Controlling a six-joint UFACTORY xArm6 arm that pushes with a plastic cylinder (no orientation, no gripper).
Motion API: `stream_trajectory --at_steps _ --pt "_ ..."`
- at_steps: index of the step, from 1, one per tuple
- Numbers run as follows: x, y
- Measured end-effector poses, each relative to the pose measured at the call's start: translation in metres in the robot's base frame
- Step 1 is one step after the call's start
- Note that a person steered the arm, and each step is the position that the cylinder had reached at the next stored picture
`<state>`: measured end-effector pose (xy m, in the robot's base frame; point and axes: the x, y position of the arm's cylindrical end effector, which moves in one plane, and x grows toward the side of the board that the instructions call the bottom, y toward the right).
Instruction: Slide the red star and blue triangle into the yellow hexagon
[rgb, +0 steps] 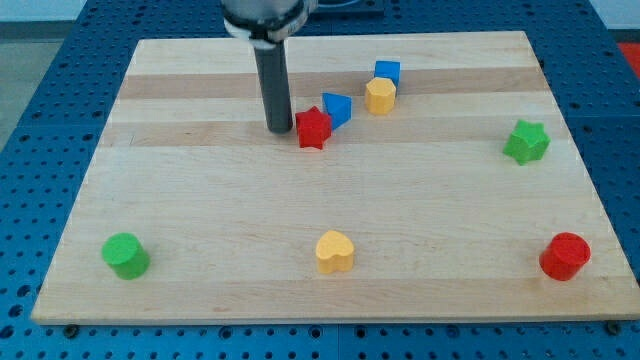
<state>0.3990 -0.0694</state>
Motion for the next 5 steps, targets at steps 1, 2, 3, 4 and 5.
stream_trajectory --at_steps 1,2,3,4,5 --pt "0.023 0.0" --pt "0.022 0.005" --pt "-0.01 0.031" --pt "-0.037 0.066" --pt "-0.045 0.074"
